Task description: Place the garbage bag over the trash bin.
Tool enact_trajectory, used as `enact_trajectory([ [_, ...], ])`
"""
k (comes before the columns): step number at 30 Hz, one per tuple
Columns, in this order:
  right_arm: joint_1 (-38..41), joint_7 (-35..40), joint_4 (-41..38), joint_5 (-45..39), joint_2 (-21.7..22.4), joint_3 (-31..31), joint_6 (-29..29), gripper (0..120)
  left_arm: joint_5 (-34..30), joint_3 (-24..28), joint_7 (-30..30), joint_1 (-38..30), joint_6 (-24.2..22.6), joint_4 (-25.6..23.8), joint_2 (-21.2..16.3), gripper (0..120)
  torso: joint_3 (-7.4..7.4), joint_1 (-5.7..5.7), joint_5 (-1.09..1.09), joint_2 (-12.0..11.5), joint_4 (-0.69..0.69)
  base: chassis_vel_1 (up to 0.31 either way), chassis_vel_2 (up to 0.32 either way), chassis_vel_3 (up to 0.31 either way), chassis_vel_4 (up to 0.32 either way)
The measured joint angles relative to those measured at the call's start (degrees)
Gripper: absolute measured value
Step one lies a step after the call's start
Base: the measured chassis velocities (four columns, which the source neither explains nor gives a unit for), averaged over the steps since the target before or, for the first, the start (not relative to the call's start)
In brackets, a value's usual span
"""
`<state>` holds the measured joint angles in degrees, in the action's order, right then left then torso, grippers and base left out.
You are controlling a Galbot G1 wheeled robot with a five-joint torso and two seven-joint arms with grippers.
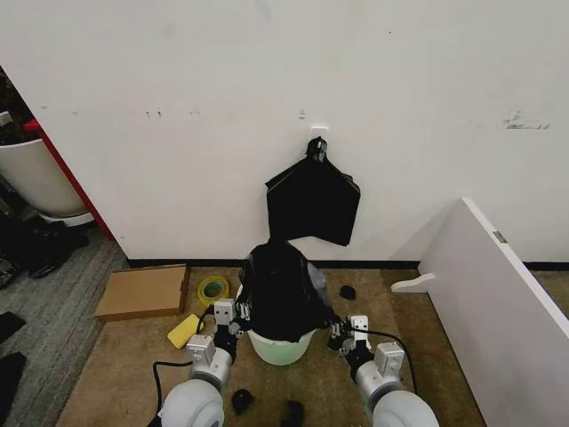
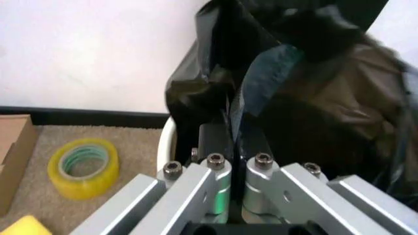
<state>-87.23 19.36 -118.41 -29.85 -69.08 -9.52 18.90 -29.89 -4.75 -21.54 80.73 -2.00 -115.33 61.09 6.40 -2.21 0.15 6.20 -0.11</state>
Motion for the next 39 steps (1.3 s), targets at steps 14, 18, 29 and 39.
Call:
enact_trajectory([
  [14, 2.1, 2.5, -0.3, -3.0, 0.4, 0.3, 8.1, 0, -3.3, -1.7, -2.6, 6.2, -4.9, -5.0, -3.0, 0, 0.00, 0.00, 0.00, 0.0, 0.01, 0.000, 0.000, 0.000, 0.000],
  [18, 3.0, 2.4, 0.0, -3.0, 0.7, 0.5, 10.1, 0, -4.4, -2.2, -3.8, 8.4, -7.2, -6.6, -4.5, 0, 0.00, 0.00, 0.00, 0.0, 0.00, 0.000, 0.000, 0.000, 0.000],
  [29, 4.1, 2.6, -0.2, -4.0, 2.4, 0.0, 15.7, 0, -8.0, -2.6, -6.5, 9.6, -12.4, -9.1, -6.9, 0, 0.00, 0.00, 0.00, 0.0, 0.00, 0.000, 0.000, 0.000, 0.000],
  [39, 7.1, 1.7, 3.5, -3.5, 2.2, 1.2, 17.5, 0, -8.7, -2.2, -6.4, 8.5, -13.0, -5.1, -7.2, 0, 0.00, 0.00, 0.00, 0.0, 0.00, 0.000, 0.000, 0.000, 0.000],
])
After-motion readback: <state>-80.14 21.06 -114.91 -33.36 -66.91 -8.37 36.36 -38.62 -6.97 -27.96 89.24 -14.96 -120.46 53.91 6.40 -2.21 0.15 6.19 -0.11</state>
